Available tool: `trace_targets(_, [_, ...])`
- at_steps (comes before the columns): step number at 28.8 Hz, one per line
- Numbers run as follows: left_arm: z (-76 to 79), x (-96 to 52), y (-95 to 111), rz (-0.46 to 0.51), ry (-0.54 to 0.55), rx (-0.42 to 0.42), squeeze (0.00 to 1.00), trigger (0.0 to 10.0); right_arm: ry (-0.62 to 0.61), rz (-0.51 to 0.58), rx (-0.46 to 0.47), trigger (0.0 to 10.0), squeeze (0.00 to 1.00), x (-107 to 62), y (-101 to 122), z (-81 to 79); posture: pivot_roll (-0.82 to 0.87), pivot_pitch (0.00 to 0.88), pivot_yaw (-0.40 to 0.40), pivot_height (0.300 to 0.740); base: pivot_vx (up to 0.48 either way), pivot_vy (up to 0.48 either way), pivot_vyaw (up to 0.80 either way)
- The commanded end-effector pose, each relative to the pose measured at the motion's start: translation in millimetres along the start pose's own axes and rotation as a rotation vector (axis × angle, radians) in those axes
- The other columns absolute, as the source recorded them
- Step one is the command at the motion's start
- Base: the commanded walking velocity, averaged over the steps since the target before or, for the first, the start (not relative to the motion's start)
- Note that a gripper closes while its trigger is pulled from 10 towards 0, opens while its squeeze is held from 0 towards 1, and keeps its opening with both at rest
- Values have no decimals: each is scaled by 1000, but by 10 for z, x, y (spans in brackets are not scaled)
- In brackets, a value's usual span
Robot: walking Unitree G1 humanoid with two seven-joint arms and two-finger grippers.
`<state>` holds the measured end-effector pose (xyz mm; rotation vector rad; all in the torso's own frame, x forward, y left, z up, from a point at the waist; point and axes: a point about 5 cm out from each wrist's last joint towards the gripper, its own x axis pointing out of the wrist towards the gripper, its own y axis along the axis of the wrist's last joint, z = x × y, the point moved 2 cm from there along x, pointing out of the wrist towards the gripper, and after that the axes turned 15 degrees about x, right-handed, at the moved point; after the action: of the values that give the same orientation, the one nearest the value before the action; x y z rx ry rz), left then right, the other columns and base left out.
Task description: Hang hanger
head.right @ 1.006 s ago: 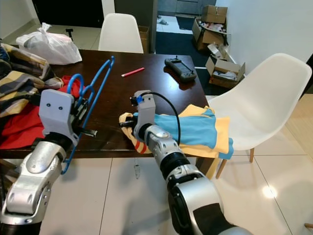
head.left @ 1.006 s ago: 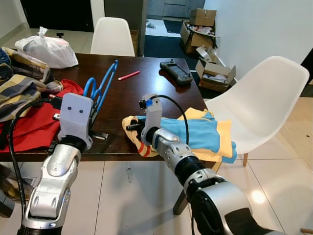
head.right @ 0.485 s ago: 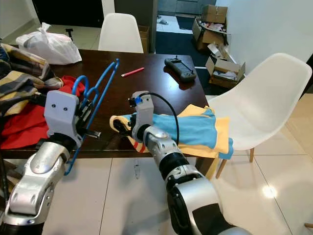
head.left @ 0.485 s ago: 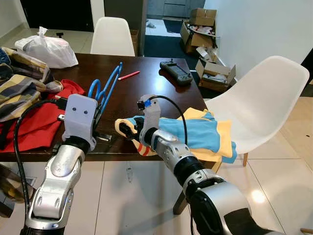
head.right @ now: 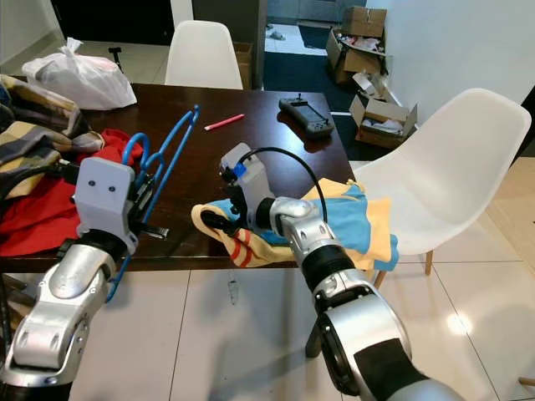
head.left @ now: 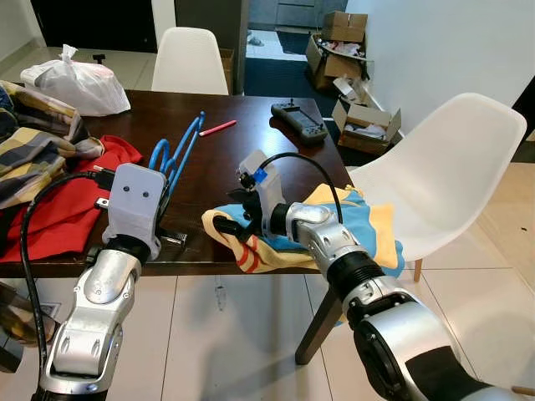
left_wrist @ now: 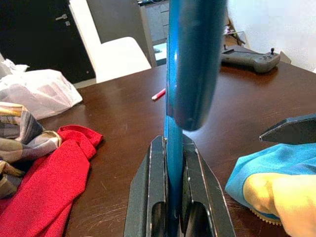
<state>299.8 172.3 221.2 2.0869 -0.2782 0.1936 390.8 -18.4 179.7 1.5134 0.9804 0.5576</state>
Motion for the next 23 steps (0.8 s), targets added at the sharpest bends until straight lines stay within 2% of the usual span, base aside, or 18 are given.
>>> trace_targets(1, [-9,-13,-5,-5,-8,27,0,10000,-25,12,4,10000,1000,7,-2,7,108,87,-98,740,0,0,0])
trace_targets(7, [6,-7,8,-2,-15,30,0,10000,-41,-8,-5,10000,1000,28,-80,-9,108,87,-98,740,0,0,0])
trace_targets(8, [4,-7,9,-2,-16,31,0,10000,-32,-26,-14,10000,831,15,-91,-4,108,87,-98,740,0,0,0])
trace_targets(9, [2,-8,9,-2,-16,33,0,10000,-20,-40,-22,10000,612,-1,-95,-2,108,87,-98,740,0,0,0])
trace_targets(10, [2,-8,9,-2,-16,33,0,10000,-20,-40,-22,10000,612,-1,-95,-2,108,87,-98,740,0,0,0])
trace_targets(11, [0,-11,8,-3,-16,35,0,10000,14,-67,-28,10000,0,-30,-108,-7,115,85,-98,740,0,0,0])
trace_targets(15, [-5,-17,4,-4,-16,39,0,10000,153,-119,-65,10000,0,-159,-113,-40,116,82,-98,740,0,0,0])
trace_targets(16, [-5,-17,4,-4,-16,39,0,10000,153,-119,-65,10000,0,-159,-113,-40,116,82,-98,740,0,0,0])
trace_targets(17, [-5,-17,4,-4,-16,39,0,10000,200,-113,-58,10000,0,-211,-88,-52,115,80,-99,740,0,0,0])
trace_targets(20, [-5,-17,4,-4,-16,39,0,10000,200,-113,-58,10000,0,-211,-88,-52,115,80,-99,740,0,0,0])
trace_targets(22, [-4,-19,6,-3,-17,40,0,10000,247,-97,-52,10000,0,-266,-56,-68,115,80,-97,740,0,0,0])
trace_targets(23, [-1,-18,10,-2,-18,40,0,10000,308,-53,-29,10000,0,-326,11,-104,116,80,-97,740,0,0,0])
